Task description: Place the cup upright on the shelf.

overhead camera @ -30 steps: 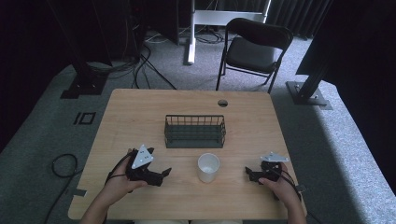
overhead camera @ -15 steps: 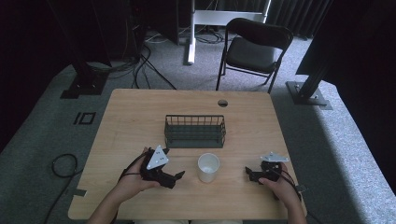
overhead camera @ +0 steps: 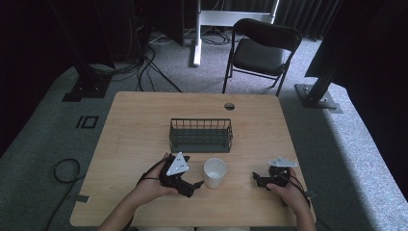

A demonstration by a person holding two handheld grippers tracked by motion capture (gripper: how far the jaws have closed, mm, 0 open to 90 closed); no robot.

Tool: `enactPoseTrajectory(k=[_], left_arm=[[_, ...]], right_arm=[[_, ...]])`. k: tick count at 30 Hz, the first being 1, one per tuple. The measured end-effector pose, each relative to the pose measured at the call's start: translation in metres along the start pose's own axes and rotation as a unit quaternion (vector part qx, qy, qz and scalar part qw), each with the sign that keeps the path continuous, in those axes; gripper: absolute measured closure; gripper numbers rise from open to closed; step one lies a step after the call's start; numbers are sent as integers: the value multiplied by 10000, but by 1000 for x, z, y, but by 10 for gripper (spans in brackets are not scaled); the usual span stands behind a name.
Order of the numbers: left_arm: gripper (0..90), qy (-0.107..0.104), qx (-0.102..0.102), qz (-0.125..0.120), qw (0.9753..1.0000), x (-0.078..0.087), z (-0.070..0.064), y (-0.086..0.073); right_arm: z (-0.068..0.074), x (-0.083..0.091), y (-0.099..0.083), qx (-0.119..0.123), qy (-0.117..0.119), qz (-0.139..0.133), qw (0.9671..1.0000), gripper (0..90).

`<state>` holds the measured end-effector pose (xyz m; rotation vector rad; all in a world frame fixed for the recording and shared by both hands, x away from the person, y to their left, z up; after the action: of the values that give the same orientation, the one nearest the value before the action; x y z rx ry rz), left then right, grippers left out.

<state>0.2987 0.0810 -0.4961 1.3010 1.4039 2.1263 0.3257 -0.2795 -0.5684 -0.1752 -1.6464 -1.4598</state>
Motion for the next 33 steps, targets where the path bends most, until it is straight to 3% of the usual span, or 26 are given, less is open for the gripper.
enactPoseTrajectory(k=[18,23,29,33], left_arm=[[16,-296,-28,-66,9995,-34,-14,9],[16,-317,-103,-37,9994,-39,-16,12],[16,-378,-37,-113,9992,-48,-19,14],[17,-377,-138,-138,9991,-53,-21,17]], right_arm=[[0,0,0,4,0,-1,10000,101],[0,0,0,4,0,-1,10000,101],[0,0,0,5,0,-1,10000,101],[0,0,0,4,1,-1,10000,101]])
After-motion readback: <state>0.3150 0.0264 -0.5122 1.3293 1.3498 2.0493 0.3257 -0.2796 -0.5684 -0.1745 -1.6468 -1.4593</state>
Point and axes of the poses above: each handheld gripper's, and its own axes: x roughly backward along the jaws, y roughly out of its top, z roughly to its left, the point moved 2 cm from there along -x, roughly forward along the jaws, and after that the axes turned 8 degrees about y, right-handed, at the moved point
